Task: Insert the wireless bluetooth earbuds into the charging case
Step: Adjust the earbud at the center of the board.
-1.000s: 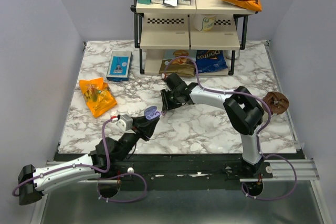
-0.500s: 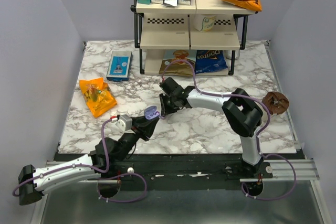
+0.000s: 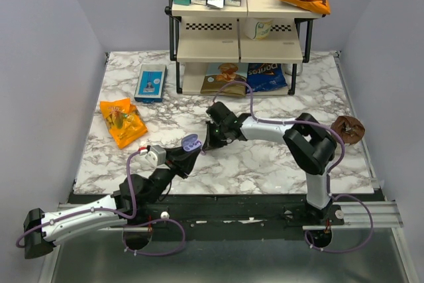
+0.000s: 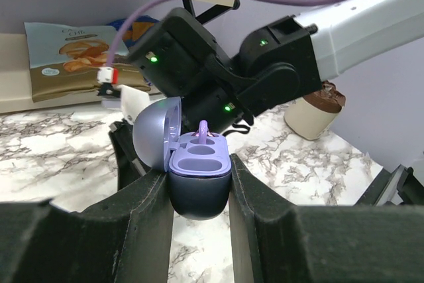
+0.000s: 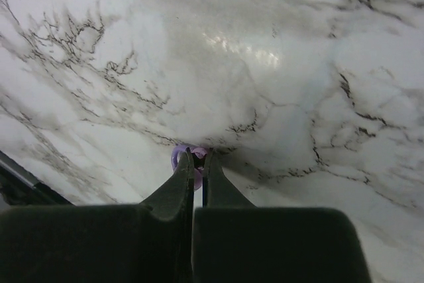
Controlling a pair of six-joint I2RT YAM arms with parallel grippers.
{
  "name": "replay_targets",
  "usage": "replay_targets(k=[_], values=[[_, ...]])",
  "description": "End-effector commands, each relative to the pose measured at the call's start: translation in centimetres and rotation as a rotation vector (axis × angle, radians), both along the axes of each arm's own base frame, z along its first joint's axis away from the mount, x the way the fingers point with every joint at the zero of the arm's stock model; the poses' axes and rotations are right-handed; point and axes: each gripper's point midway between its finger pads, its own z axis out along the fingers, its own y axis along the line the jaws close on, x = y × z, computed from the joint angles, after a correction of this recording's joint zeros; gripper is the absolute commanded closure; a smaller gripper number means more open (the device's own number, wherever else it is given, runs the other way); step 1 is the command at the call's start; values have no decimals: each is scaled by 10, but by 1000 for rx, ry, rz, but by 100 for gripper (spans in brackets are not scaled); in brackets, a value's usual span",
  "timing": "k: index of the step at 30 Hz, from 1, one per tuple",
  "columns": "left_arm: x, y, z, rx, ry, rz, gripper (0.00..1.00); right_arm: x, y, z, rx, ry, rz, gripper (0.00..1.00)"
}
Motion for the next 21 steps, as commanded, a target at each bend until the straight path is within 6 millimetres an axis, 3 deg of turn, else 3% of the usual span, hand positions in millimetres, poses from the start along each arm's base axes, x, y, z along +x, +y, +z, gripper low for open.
replay_targets(k=[1,2,3,5,7,9,10,13,14,18,21], values=[[-2,0,0,1,1,-6,100,-22,-38,-28,-27,156,-165,99],[-2,1,0,2,0,-4,100,-15,-36,-15,27,144,-217,99],[-2,1,1,2,-1,-2,100,-17,-53,-24,18,166,-266,99],[-2,0,0,4,0,-5,100,-11,-61,-18,67,164,-352,99],[-1,-1,-1,7,2,-2,100,-8,-85,-17,72,145,-447,99],[-1,-1,0,5,0,-3,100,-2,-96,-6,118,139,-555,99],[-1,-2,-1,10,2,-2,100,-10,-112,-18,91,157,-611,99],[-1,-3,-2,12,3,-2,100,-5,-130,-11,165,146,-796,99],[-1,-3,-2,15,3,-2,100,-12,-140,-19,157,168,-849,99],[0,-5,-3,20,4,-5,100,-1,-145,-13,188,147,-852,98],[0,-6,-3,21,5,-6,100,4,-140,-3,191,99,-781,82]])
